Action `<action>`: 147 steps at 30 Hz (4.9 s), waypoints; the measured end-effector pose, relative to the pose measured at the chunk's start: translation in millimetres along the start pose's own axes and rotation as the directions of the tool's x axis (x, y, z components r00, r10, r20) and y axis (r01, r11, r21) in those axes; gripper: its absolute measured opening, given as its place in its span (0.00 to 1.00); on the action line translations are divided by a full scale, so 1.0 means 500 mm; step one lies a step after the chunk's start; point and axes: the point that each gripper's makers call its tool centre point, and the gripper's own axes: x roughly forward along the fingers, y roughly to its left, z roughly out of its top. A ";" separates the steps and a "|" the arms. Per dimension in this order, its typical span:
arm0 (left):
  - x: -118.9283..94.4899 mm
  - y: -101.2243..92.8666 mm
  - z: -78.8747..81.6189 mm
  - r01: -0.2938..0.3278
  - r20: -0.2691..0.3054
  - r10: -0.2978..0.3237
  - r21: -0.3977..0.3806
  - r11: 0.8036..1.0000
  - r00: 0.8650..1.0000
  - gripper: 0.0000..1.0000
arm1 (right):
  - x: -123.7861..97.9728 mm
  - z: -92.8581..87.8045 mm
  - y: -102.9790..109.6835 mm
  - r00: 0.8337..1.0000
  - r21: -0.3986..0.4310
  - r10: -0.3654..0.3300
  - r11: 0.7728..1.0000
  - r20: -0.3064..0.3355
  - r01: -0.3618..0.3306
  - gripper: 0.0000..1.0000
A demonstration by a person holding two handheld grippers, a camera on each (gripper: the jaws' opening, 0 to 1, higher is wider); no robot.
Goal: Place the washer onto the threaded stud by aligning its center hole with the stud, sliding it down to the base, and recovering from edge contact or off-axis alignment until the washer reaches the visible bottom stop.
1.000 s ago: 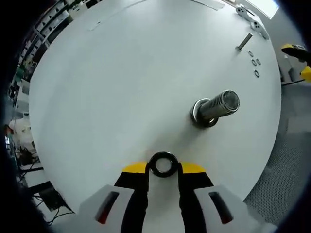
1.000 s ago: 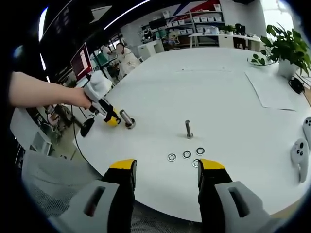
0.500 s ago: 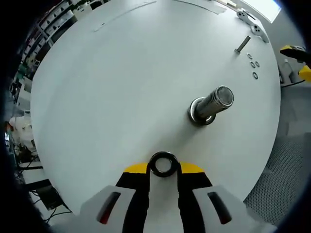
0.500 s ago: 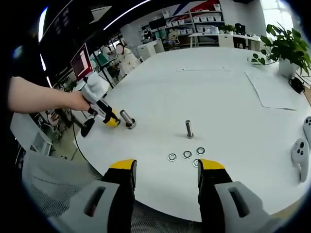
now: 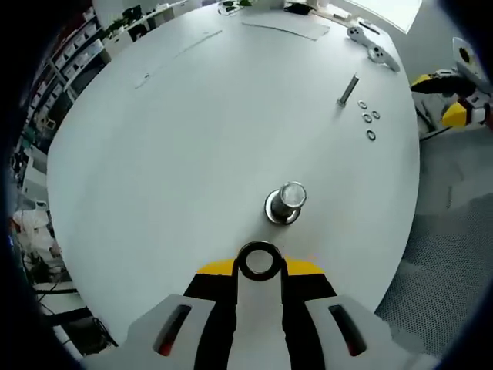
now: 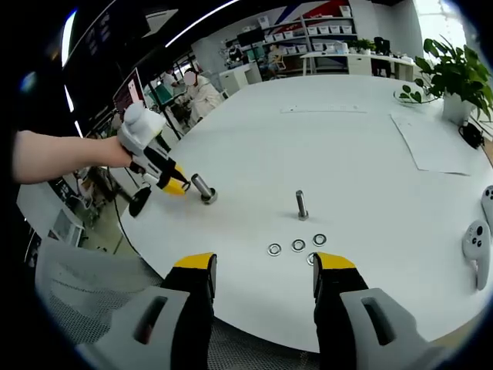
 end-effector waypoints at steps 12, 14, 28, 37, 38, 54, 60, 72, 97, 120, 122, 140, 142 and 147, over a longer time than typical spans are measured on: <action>-0.039 -0.027 0.059 0.014 0.036 -0.017 0.083 0.996 0.999 0.19 | 0.000 -0.002 0.000 1.000 -0.006 -0.001 1.000 -0.005 0.000 0.53; -0.042 -0.037 0.067 0.017 0.040 -0.021 0.089 0.996 0.999 0.19 | 0.001 -0.002 0.001 1.000 -0.007 0.000 1.000 -0.005 0.000 0.53; -0.012 -0.050 0.095 0.027 0.006 -0.028 0.173 0.985 1.000 0.19 | 0.000 0.000 0.000 1.000 -0.001 0.003 1.000 -0.001 -0.003 0.53; 0.012 -0.039 0.092 0.019 -0.024 -0.014 0.196 0.980 1.000 0.19 | 0.000 0.000 0.002 1.000 -0.002 0.007 1.000 0.000 -0.007 0.53; 0.016 -0.038 0.091 0.014 -0.027 -0.008 0.205 0.979 1.000 0.19 | 0.000 0.000 0.002 1.000 0.000 0.007 1.000 0.000 -0.007 0.53; 0.069 -0.043 0.076 -0.002 -0.063 0.015 0.206 0.979 0.998 0.19 | 0.000 0.000 0.003 1.000 0.002 0.010 1.000 0.000 -0.010 0.53; 0.087 -0.045 0.070 -0.002 -0.070 0.016 0.192 0.981 0.997 0.19 | 0.001 0.000 0.002 1.000 0.004 0.010 1.000 0.000 -0.010 0.53; 0.085 -0.044 0.070 -0.011 -0.037 0.016 0.130 0.991 0.999 0.23 | 0.001 0.001 0.004 1.000 0.007 0.013 1.000 0.001 -0.013 0.53; -0.079 -0.085 0.082 -0.143 0.321 0.214 -0.229 0.963 0.923 0.35 | 0.003 -0.006 -0.001 1.000 -0.033 -0.002 0.999 -0.019 0.002 0.53; -0.162 -0.189 0.023 -0.076 0.418 0.258 -0.403 0.912 0.871 0.37 | 0.007 -0.019 -0.003 0.998 -0.137 -0.035 0.990 -0.053 0.028 0.53; -0.167 -0.199 0.020 -0.072 0.424 0.257 -0.406 0.911 0.869 0.37 | 0.007 -0.019 -0.003 0.998 -0.148 -0.037 0.989 -0.054 0.029 0.53; -0.205 -0.256 0.008 -0.044 0.455 0.233 -0.388 0.921 0.860 0.38 | 0.010 -0.038 -0.011 0.994 -0.170 -0.055 0.985 -0.090 0.040 0.53; -0.207 -0.262 0.006 -0.037 0.458 0.224 -0.382 0.923 0.860 0.39 | 0.010 -0.039 -0.013 0.994 -0.163 -0.056 0.986 -0.091 0.041 0.53; -0.210 -0.281 -0.004 -0.010 0.463 0.197 -0.375 0.927 0.865 0.38 | 0.012 -0.041 -0.017 0.994 -0.158 -0.061 0.986 -0.094 0.045 0.53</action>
